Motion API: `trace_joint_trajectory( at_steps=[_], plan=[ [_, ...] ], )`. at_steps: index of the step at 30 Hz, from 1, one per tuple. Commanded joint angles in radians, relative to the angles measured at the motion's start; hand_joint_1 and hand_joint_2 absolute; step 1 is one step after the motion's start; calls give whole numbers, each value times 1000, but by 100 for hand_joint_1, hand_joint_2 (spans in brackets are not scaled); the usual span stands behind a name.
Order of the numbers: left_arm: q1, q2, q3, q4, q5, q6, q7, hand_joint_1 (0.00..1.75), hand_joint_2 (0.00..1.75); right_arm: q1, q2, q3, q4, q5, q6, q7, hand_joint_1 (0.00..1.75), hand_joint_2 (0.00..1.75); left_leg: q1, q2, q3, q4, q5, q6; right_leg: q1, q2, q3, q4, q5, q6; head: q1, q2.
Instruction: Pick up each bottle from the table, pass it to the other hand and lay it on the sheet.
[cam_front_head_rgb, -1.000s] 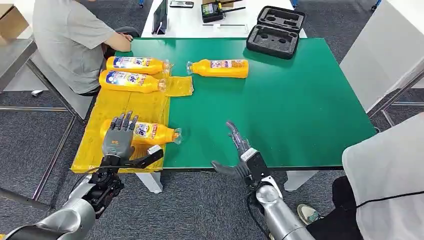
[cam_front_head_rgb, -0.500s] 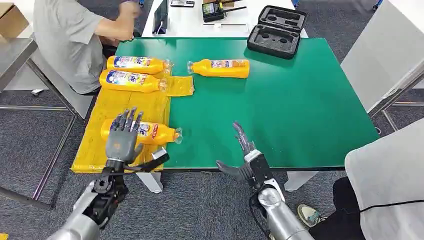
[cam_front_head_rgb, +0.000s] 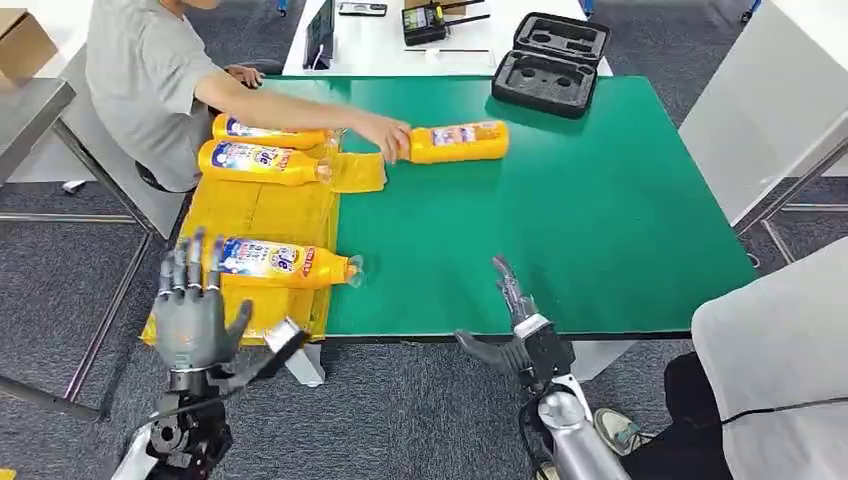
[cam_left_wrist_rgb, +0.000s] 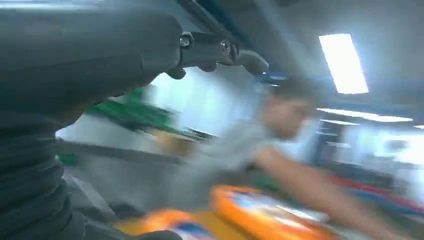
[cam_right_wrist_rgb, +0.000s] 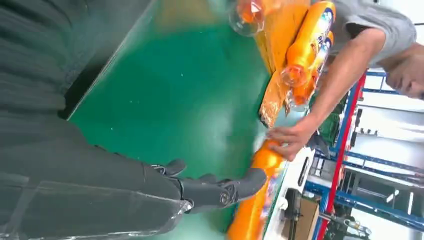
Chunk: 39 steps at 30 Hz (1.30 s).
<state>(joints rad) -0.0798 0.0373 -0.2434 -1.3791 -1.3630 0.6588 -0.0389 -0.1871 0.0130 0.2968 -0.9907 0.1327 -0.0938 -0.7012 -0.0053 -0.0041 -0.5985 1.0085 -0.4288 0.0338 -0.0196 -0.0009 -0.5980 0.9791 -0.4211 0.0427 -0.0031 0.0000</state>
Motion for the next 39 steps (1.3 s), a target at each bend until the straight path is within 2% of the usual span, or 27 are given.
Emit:
trace_joint_trajectory(
  at_steps=[1,4,6,7,8,10,12,14,17,21,24,26,30,32,39],
  plan=[
    [32,-171,29,-5,812,-190,-511,0,175,9,6,-70,-79,-31,-25,3,0,175,0,-1,2,1,-2,-1,0,-1,3,0,-2,-1,0,0],
    [-14,-238,66,120,1010,-231,-579,0,175,27,-2,-93,-110,-23,-116,3,0,175,-1,-3,2,0,0,-1,-1,-3,2,-1,-1,-1,0,0],
    [-31,-248,53,173,1053,-239,-581,0,175,31,-14,-78,-122,-4,-172,3,0,175,-2,-4,2,-1,0,-1,-1,-4,3,-1,-1,-1,0,0],
    [-35,-249,42,188,1082,-245,-603,0,175,22,-37,-30,-103,82,-302,3,0,175,-1,-3,3,-1,-1,-1,-1,-3,4,-2,-1,-1,0,0],
    [-35,-249,42,188,1082,-245,-603,0,175,22,-37,-30,-103,82,-302,3,0,175,-2,-3,3,-1,-1,-1,-1,-3,4,-1,-1,-1,0,0],
    [-39,-239,4,208,1125,-278,-600,0,175,0,-77,67,-63,158,-440,3,0,175,0,-3,4,0,-1,-2,0,-3,5,-2,-1,-2,0,0],
    [-38,-232,-24,214,1126,-274,-603,0,175,-15,-99,127,-34,248,-516,3,0,175,-1,-2,3,-1,-1,-1,0,-2,4,-2,-1,-1,0,0],
    [-37,-226,-42,217,1127,-285,-604,0,175,-24,-101,139,-18,309,-539,3,0,175,0,-1,4,-1,-1,-2,0,-1,5,-2,-1,-2,0,0],
    [-34,-224,-59,225,1125,-283,-605,0,175,-48,-83,95,2,416,-539,3,0,175,-1,0,3,-1,-1,-1,0,-1,3,-1,-1,-1,0,0],
    [-49,-229,-67,237,1149,-289,-610,0,175,-104,-45,-56,41,534,-429,3,0,175,-1,0,1,0,0,0,-1,0,1,-1,0,-1,0,0],
    [-50,-228,-67,236,1150,-289,-610,0,175,-102,-43,-61,43,543,-428,3,0,175,-1,0,2,0,-1,-1,0,0,3,-1,0,-1,0,0],
    [-56,-228,-79,238,1147,-296,-613,0,175,-149,-48,-86,114,594,-411,33,0,175,0,-1,4,0,-1,-1,0,-2,5,-2,-1,-2,0,0],
    [-80,-237,-106,260,1150,-314,-614,0,175,-248,-55,-108,278,598,-347,23,0,175,-1,1,2,0,0,0,-1,0,3,-1,0,-1,0,0],
    [-91,-239,-114,275,1158,-320,-616,0,175,-280,-52,-114,345,610,-356,14,0,175,0,1,3,0,-1,-1,0,0,4,-1,0,-1,0,0],
    [-105,-229,-123,301,1175,-327,-634,0,175,-342,-56,-107,432,624,-310,27,0,175,-1,1,2,0,0,0,-1,0,2,-1,0,-1,0,0]
  ],
)
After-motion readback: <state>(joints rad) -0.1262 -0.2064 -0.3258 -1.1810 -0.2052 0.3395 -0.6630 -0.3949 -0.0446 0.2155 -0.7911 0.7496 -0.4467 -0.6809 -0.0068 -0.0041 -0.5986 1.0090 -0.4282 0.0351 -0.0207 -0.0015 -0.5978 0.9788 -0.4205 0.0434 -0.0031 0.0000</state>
